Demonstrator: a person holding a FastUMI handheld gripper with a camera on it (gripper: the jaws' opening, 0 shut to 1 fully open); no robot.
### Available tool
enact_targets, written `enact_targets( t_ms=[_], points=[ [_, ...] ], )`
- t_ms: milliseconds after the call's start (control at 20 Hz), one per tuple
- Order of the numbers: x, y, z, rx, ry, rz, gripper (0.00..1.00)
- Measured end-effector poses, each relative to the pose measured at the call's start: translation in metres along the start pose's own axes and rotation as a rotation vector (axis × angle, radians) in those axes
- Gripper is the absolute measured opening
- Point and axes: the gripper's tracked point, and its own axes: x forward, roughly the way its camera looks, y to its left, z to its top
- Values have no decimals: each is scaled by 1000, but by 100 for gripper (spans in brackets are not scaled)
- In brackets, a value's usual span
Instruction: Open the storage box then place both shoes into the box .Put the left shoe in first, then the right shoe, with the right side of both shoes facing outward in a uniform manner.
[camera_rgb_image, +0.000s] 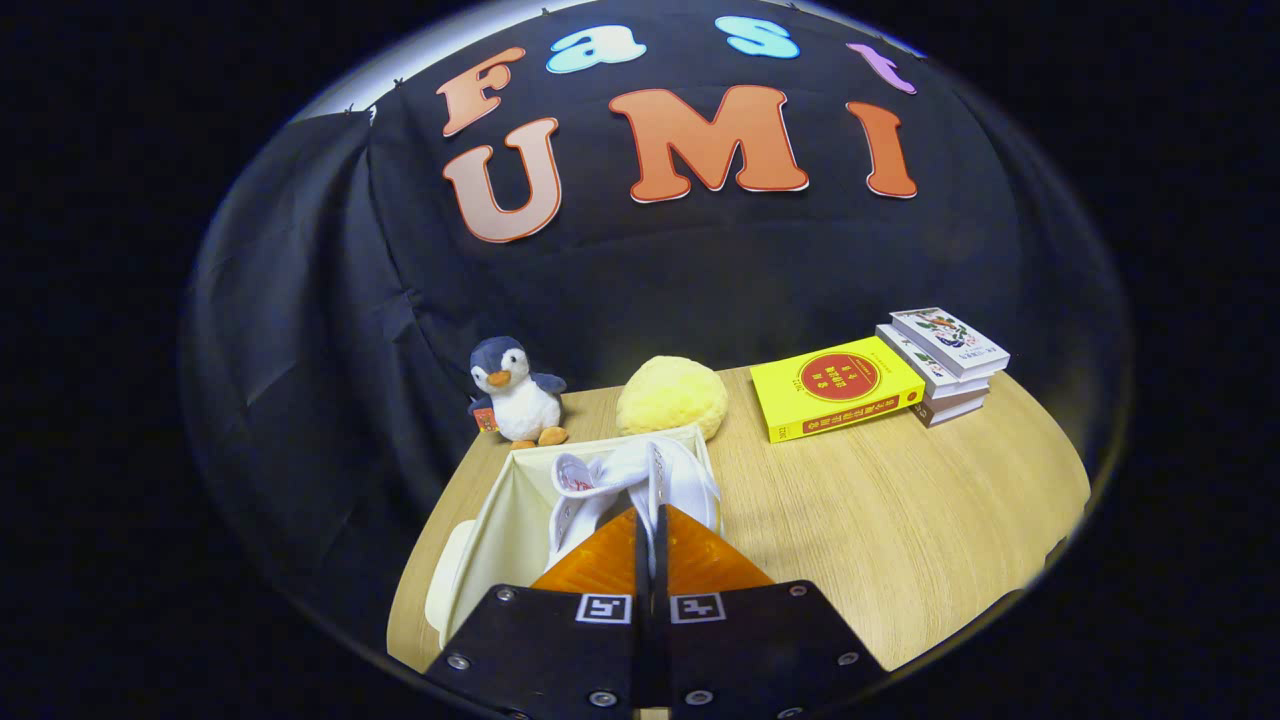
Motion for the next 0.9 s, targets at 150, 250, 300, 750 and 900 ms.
enact_targets(
  t_ms=[150,250,300,750,900],
  points=[
    [11,3,-3,6,5,12,0],
    [18,5,-18,7,58,23,1],
    [16,5,-22,9,83,10,3],
    [-24,-41,48,-10,-68,-99,99],
    [-49,-72,72,-15,-118,-145,99]
  ],
)
